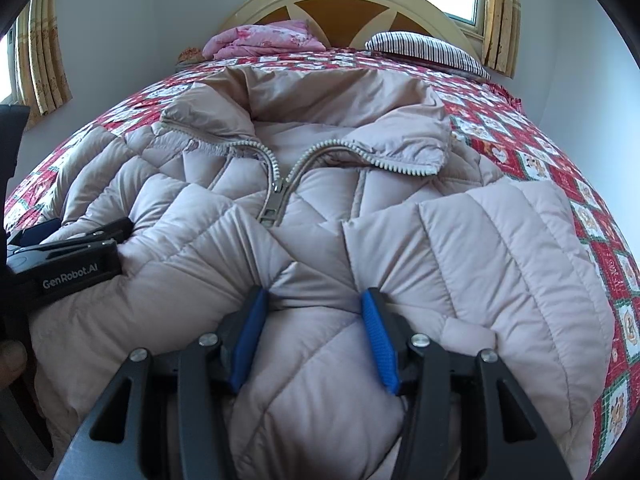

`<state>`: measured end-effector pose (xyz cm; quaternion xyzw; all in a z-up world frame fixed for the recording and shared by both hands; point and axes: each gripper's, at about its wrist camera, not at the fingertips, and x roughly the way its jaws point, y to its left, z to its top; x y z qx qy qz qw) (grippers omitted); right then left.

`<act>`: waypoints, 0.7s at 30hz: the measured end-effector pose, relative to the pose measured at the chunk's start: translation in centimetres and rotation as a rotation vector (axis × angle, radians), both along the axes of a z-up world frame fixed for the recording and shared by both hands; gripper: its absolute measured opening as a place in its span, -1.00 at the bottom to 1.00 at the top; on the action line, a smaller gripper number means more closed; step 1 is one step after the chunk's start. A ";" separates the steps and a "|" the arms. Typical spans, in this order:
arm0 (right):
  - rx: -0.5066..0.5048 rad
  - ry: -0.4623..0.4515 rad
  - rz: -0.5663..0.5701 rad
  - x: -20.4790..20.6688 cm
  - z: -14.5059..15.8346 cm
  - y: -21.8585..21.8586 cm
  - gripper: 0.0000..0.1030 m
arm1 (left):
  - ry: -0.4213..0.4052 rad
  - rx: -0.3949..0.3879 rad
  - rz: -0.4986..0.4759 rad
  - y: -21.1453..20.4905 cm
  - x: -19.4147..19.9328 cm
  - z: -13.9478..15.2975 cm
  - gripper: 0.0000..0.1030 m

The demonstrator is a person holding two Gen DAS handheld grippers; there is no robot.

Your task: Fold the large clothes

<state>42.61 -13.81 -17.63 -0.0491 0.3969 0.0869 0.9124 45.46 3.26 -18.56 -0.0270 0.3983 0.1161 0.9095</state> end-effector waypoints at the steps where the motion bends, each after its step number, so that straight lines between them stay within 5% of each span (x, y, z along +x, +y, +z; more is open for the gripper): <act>1: -0.002 0.008 0.006 0.1 0.1 0.1 0.03 | -0.001 -0.005 0.000 0.0 0.0 0.0 0.99; 5: 0.063 0.067 0.063 1.5 2.5 -1.3 0.23 | -0.010 -0.025 -0.002 0.3 -0.2 0.1 0.99; 13: -0.021 -0.077 0.116 11.6 11.2 -4.1 0.76 | -0.014 -0.039 -0.003 0.4 -0.3 0.1 0.99; 21: -0.146 0.073 0.241 21.3 8.0 -3.5 0.77 | -0.018 -0.048 -0.004 0.4 -0.2 0.2 0.99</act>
